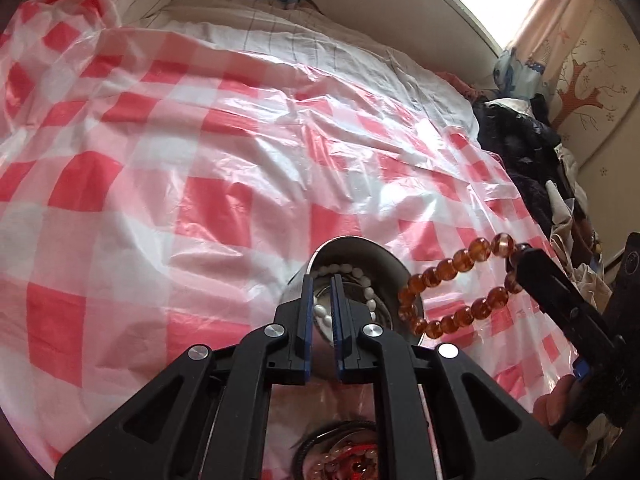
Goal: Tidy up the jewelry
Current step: 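Drop the pearl strand into the tin while the right gripper drops the amber bead strand in, then grasp the black braided bracelet with the left gripper and lift it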
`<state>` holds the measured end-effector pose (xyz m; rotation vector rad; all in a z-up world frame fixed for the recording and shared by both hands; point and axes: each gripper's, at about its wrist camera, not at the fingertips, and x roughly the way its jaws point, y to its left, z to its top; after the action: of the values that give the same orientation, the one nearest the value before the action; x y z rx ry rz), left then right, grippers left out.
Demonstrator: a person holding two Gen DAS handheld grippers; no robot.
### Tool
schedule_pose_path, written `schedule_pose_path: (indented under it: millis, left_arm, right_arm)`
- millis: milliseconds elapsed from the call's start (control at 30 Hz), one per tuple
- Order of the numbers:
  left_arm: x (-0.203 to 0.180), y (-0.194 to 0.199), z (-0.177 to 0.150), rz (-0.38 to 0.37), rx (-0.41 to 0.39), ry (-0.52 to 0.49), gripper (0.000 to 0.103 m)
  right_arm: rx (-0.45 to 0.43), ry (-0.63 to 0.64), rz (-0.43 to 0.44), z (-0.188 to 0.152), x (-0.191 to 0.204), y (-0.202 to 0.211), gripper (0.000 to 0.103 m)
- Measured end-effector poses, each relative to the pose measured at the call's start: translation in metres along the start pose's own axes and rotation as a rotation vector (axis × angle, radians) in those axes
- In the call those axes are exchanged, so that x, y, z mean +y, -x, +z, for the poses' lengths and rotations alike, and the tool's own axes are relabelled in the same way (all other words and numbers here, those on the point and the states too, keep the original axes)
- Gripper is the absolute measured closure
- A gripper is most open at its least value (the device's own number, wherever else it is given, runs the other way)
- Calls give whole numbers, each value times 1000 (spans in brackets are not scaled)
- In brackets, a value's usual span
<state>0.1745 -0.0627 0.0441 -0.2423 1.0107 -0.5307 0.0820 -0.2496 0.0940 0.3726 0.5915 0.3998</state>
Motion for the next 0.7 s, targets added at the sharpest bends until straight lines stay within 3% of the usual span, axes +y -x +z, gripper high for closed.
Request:
schedule_pose_path:
  millis: [100,133,200,300,433,533,600,700]
  left_arm:
    - [8,16,-1,3,-33,7,85]
    - [9,21,-4,5,-38,3,83]
    - [9,31,-10,14,-42,-14,79]
    - [10,40,-29,29,-30,-33,77]
    - [11,44,-59,50,4,-59,74]
    - [3,37,-66,57,32,-98,72]
    - [-5,36,-68,63,26,-126,63]
    - [-14,34,-72,131,16,-202,56]
  right_arm:
    - [77,3,-103,0,-4,-24,88]
    - [98,-3,-140,-3,-8,-27,80]
    - [113,-23,-200,-11,-16,-22,75]
    - [109,-41,-209,-22,-20,3,74]
    - [99,-11,-238,-51,-11,37,59]
    - [151,-22,-245,-75,-10,39,59]
    - [176,-22,-229,-79,-7,31,59]
    - [174,21,-231,-79,1,27,56]
